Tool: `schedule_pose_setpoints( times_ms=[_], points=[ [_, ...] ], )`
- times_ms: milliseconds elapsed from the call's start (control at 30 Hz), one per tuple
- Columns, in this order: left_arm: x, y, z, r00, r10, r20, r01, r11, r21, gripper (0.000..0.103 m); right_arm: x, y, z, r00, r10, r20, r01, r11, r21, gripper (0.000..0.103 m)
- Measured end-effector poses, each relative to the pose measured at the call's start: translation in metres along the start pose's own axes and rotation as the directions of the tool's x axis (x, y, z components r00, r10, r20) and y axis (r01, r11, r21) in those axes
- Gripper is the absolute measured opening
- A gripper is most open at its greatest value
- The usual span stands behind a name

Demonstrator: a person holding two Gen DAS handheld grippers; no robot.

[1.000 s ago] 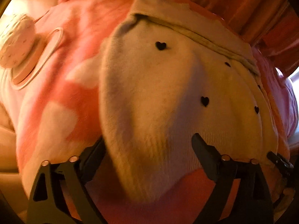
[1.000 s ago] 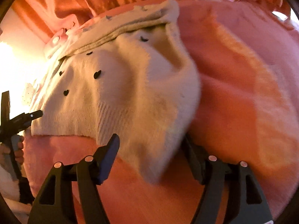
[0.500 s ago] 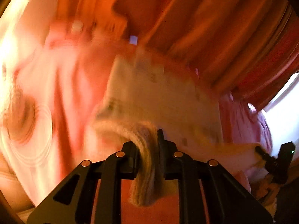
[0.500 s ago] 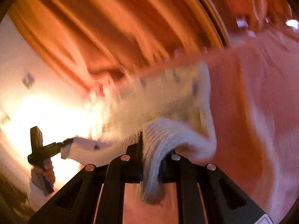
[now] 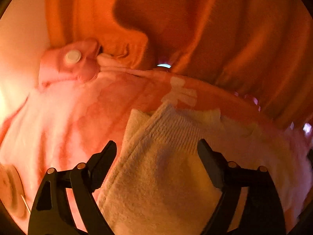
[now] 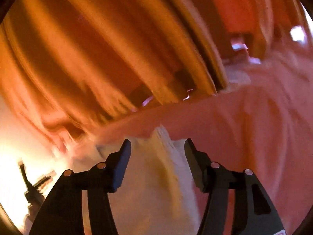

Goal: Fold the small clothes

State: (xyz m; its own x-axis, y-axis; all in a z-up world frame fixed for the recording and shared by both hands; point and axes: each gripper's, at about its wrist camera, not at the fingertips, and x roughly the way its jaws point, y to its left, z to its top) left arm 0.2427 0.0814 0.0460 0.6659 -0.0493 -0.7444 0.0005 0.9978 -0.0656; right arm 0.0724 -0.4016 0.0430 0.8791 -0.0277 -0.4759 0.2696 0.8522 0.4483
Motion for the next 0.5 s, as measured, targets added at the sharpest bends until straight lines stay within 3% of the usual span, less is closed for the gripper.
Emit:
schedule_pose_setpoints(
  times_ms=[67,167,233,300,333,367,433,500],
  points=[
    [0.021,-0.008,-0.002,0.998,0.034,-0.049,-0.031,0.998,0.059,0.082,0.024,0.009,-0.009,0.997,-0.044,-0.066,0.038,0.995,-0.088,0.057],
    [0.051,-0.012,-0.002,0.990,0.050,-0.132,-0.043,0.998,0.053,0.082,0.059,0.006,-0.021,0.985,-0.065,-0.161,0.049,0.994,-0.099,0.057],
    [0.067,-0.008,0.000,0.985,0.052,-0.164,-0.050,0.999,0.017,0.075,0.081,0.000,-0.024,0.974,-0.097,-0.204,0.079,0.993,-0.091,0.052],
    [0.071,-0.005,0.000,0.985,0.058,-0.163,-0.059,0.998,0.003,0.041,0.088,-0.003,-0.021,0.969,-0.115,-0.218,0.095,0.990,-0.100,0.008],
    [0.071,-0.004,0.001,0.985,0.060,-0.160,-0.060,0.998,0.005,0.030,0.083,-0.004,-0.017,0.973,-0.101,-0.208,0.084,0.992,-0.090,0.008],
    [0.067,-0.003,0.003,0.988,0.042,-0.145,-0.042,0.999,0.001,0.003,0.075,-0.004,-0.013,0.981,-0.071,-0.182,0.059,0.996,-0.071,0.008],
    [0.057,-0.006,0.005,0.993,0.026,-0.116,-0.027,1.000,-0.005,0.004,0.048,0.000,-0.002,0.995,0.020,-0.098,-0.023,0.999,-0.033,0.007],
    [0.052,-0.008,0.008,0.996,0.031,-0.088,-0.031,1.000,0.004,0.004,0.030,0.002,0.003,0.999,0.035,-0.021,-0.036,0.998,-0.044,0.007]
  ],
)
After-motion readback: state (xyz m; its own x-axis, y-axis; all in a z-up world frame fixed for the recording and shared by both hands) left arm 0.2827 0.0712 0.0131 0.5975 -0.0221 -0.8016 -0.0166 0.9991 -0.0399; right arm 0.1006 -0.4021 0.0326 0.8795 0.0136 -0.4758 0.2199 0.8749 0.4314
